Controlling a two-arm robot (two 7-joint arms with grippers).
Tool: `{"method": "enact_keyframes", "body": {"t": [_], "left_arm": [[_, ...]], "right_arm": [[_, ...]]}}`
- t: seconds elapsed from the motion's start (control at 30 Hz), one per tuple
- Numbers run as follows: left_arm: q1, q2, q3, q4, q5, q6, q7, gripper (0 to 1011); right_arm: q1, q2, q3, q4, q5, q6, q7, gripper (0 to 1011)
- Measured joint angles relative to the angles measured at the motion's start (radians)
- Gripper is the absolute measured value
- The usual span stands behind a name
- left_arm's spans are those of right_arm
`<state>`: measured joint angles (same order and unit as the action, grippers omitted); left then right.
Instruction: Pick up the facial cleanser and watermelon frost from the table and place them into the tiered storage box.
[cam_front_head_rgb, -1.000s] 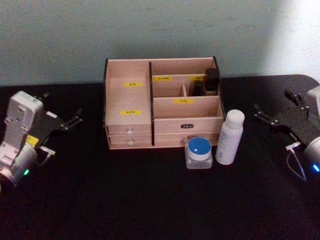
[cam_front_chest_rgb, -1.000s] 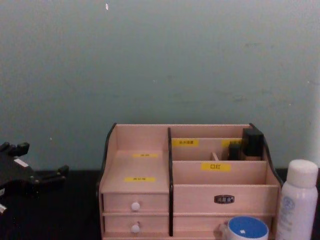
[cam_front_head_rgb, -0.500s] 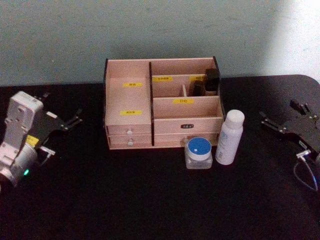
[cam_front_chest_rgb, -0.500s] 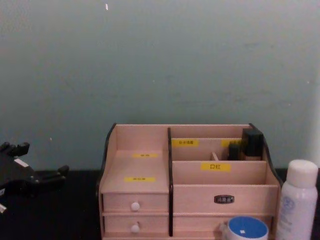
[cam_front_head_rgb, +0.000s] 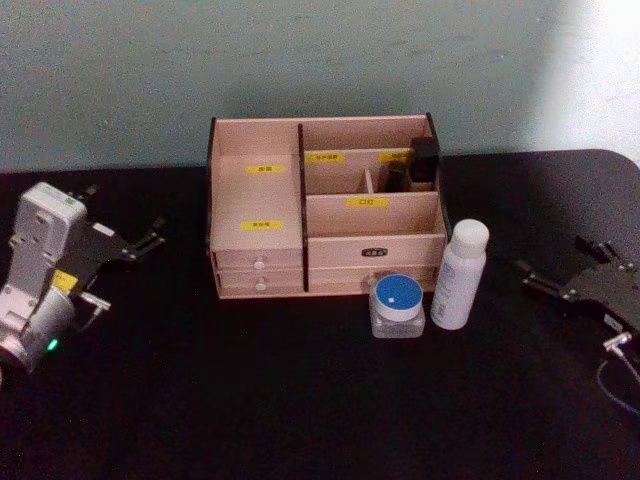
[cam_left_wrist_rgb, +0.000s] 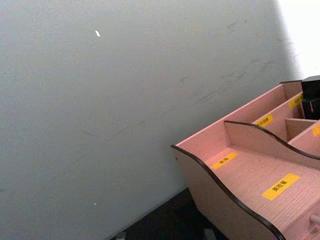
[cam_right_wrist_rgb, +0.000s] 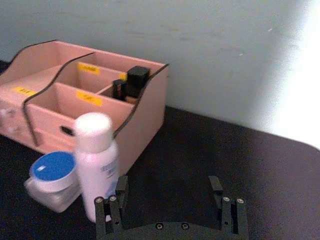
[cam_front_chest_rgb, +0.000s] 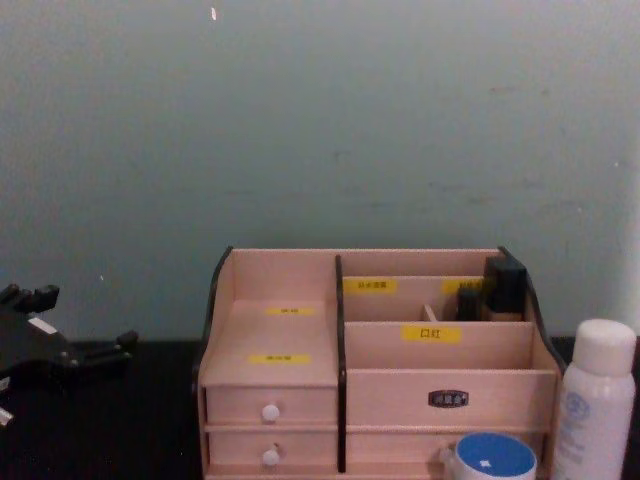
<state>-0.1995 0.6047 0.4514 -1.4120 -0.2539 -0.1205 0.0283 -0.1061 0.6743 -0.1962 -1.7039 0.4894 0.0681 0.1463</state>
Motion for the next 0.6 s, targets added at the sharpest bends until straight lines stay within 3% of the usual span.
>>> {"method": "enact_keyframes", "body": {"t": [0.3,0.6], "left_arm": [[0.0,0.0,0.0,0.0,0.0,0.0,0.0,1001],[0.0,0.0,0.0,0.0,0.0,0.0,0.0,1001]], "right_arm": [[-0.046,0.002,0.0,-0.047,0.008,0.035,0.06,1002],[-0.038,-0.02,-0.012,-0.037,-0.006,0.031,0.109,1002]]}}
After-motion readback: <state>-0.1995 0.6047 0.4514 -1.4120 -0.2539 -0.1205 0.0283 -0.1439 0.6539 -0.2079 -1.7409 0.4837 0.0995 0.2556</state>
